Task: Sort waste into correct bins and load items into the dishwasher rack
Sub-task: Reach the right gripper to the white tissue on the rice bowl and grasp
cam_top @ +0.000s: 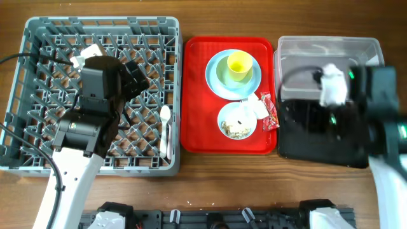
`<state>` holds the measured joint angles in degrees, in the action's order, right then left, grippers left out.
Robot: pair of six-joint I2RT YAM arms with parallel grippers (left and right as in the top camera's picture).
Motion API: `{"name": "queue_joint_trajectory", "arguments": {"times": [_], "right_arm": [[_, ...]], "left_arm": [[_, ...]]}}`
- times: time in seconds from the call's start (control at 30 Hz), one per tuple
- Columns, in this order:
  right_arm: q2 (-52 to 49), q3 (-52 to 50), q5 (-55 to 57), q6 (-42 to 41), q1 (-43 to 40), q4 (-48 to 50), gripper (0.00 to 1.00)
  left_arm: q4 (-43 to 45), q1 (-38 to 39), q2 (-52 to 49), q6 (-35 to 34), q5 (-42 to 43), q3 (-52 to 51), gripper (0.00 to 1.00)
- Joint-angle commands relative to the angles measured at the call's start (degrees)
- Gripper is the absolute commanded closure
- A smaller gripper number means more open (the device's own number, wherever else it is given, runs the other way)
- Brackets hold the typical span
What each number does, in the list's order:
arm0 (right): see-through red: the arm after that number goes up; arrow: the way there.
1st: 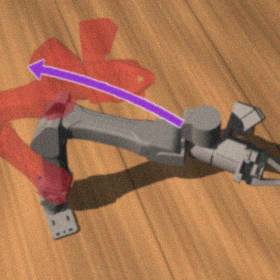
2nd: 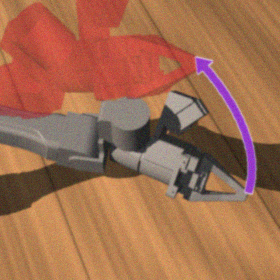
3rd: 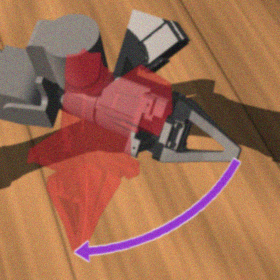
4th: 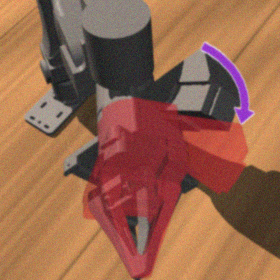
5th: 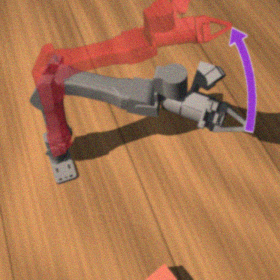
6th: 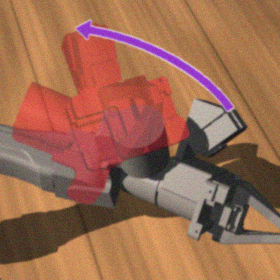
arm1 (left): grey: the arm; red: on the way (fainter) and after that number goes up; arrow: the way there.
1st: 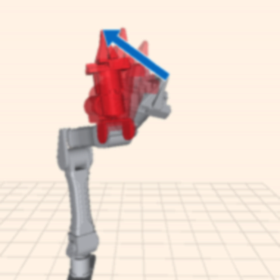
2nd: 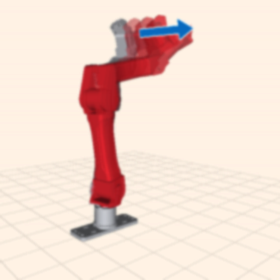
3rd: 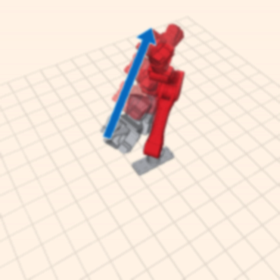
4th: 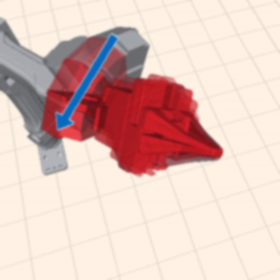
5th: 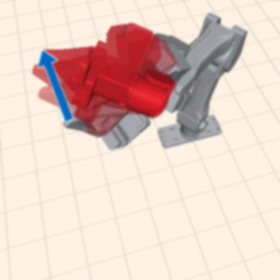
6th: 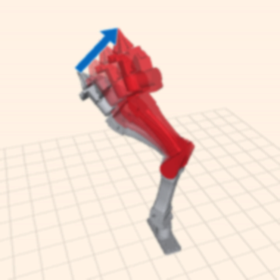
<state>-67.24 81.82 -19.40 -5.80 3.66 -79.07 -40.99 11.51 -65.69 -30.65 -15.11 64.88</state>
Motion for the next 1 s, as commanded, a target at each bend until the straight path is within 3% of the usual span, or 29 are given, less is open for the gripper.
{"name": "queue_joint_trajectory", "arguments": {"times": [0.0, 0.07, 0.17, 0.2, 0.37, 0.57, 0.8, 0.97], "right_arm": [[-9.46, 1.53, -8.48, -2.64, 0.70, -3.61, 0.60], [-13.03, -2.49, 4.68, -10.29, 5.11, -1.79, 0.84], [-13.03, -11.23, 15.82, -20.15, 11.43, 6.45, 0.87], [-13.03, -14.80, 15.89, -21.42, 12.98, 11.17, 0.95], [-13.03, -32.11, 18.18, -23.21, 14.71, 37.09, 0.95], [-13.18, -40.37, 19.02, -23.28, 14.71, 51.65, 0.94], [-13.20, -41.40, 7.87, -24.83, 17.42, 53.44, 0.94], [-13.20, -41.40, -0.42, -25.97, 22.25, 55.28, 0.85]], "left_arm": [[0.17, -0.39, 0.00, 0.24, -0.55, 0.37, 0.00], [0.17, -0.39, 0.00, 0.26, -0.55, 0.39, 0.00], [0.17, -0.39, 0.00, 0.26, -0.55, 0.39, 0.01], [0.17, -0.39, 0.00, 0.26, -0.55, 0.39, 0.00], [0.17, -0.39, 0.00, 0.26, -0.55, 0.39, 0.00], [0.17, -0.39, 0.00, 0.24, -0.55, 0.39, 0.00], [0.17, -0.39, 0.00, 0.26, -0.55, 0.39, 0.00], [0.17, -0.39, 0.00, 0.24, -0.55, 0.39, 0.00]]}}
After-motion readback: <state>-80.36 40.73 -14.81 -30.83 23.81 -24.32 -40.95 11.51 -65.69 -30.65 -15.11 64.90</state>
